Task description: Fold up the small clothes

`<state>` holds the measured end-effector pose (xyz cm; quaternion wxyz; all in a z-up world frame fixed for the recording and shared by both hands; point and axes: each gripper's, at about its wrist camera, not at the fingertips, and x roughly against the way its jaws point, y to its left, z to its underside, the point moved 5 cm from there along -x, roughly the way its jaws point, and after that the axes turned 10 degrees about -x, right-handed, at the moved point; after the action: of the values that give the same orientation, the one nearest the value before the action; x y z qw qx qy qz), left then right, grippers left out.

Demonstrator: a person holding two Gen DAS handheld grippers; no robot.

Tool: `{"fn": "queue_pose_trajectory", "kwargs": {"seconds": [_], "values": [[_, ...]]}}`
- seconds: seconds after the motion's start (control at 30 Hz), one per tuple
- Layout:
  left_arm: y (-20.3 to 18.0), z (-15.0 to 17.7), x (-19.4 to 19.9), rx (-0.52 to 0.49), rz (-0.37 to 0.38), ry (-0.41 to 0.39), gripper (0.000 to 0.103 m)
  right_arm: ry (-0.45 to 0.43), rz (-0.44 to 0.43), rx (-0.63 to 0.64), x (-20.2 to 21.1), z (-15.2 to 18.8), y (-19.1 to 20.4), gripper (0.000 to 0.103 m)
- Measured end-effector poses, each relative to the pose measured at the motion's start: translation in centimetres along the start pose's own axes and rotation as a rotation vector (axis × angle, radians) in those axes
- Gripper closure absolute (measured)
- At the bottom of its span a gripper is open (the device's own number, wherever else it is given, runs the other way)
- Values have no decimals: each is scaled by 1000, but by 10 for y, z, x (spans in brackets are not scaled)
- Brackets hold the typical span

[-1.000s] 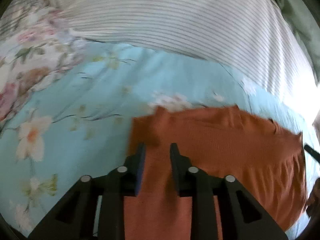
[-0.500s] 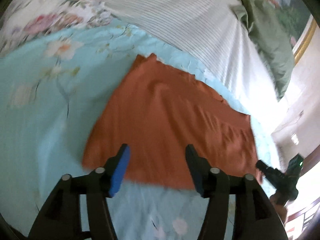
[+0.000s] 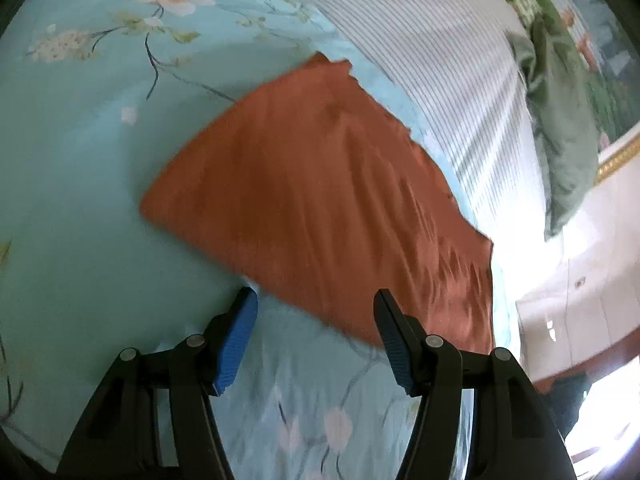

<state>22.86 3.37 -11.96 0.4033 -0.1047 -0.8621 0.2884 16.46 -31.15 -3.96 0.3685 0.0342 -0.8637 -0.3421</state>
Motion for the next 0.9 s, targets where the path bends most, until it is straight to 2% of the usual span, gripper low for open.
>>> {"fn": "queue_pose_trajectory", "kwargs": {"seconds": [0.23,0.37,0.43,0.47,0.5,0.57,0.67,0.9], "values": [[13,-26,-10,58,-52,-58,44,0,5,-16,-3,-17,-10,56],[15,-38,-13,51,-100,-82,51,-1,10,-8,-8,-29,-9,56],[12,-43,-13,28,-125,-93,71,2,9,0,-11,-34,-9,56],[11,-45,-14,17,-127,-94,87,6,8,2,-13,-37,-9,56],[8,-48,-13,4,-131,-98,89,9,5,3,-15,-40,-9,56],[-2,-53,-8,-37,-133,-126,93,16,3,1,-18,-45,-11,56],[-34,-58,0,-159,-146,-157,96,33,-9,-12,-22,-53,-13,56],[-134,-40,-9,-465,-80,-159,97,75,-57,-22,-33,-73,-12,56]]}}
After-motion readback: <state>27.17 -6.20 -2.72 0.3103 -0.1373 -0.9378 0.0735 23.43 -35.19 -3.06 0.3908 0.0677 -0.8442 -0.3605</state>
